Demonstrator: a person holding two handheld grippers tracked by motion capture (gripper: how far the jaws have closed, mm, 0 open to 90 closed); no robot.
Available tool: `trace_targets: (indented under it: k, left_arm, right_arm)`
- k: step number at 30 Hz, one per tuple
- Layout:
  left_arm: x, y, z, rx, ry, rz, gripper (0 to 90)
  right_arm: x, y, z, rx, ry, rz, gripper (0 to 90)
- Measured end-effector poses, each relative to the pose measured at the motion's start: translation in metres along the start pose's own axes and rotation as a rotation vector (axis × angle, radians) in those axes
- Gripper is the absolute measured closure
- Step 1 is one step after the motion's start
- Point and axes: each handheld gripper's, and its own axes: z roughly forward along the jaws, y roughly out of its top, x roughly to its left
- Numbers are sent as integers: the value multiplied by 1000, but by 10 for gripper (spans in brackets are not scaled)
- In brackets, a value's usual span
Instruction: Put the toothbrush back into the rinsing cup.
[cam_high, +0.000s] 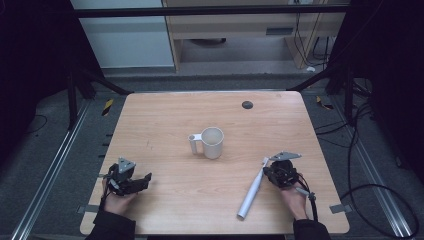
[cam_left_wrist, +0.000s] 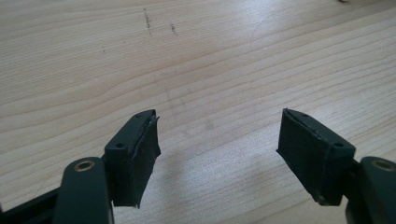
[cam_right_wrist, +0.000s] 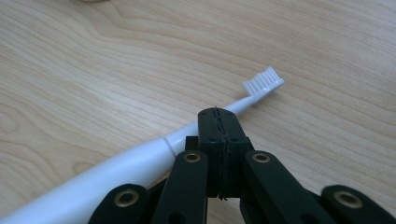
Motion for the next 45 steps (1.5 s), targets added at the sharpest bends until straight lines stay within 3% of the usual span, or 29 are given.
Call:
trace_targets:
  k: [8,9,18,31,45]
  left_arm:
    - [0,0,-1,-1,0,2,279]
    - [0,0,-1,-2,0,2,279]
    - [0,0,-1,-3,2,1,278]
    - [0,0,-1,-2,3,3,277]
    - [0,0,-2,-3,3,2,277]
  right_arm:
    - [26,-2,-24,-55,89,-59,900]
    - [34,-3,-28,-67,126,-67,900]
    - [65,-14,-24,-19,231,-120,900]
    - [75,-23,-20,39,259,-148,900]
    - [69,-26,-22,44,251,-144,899]
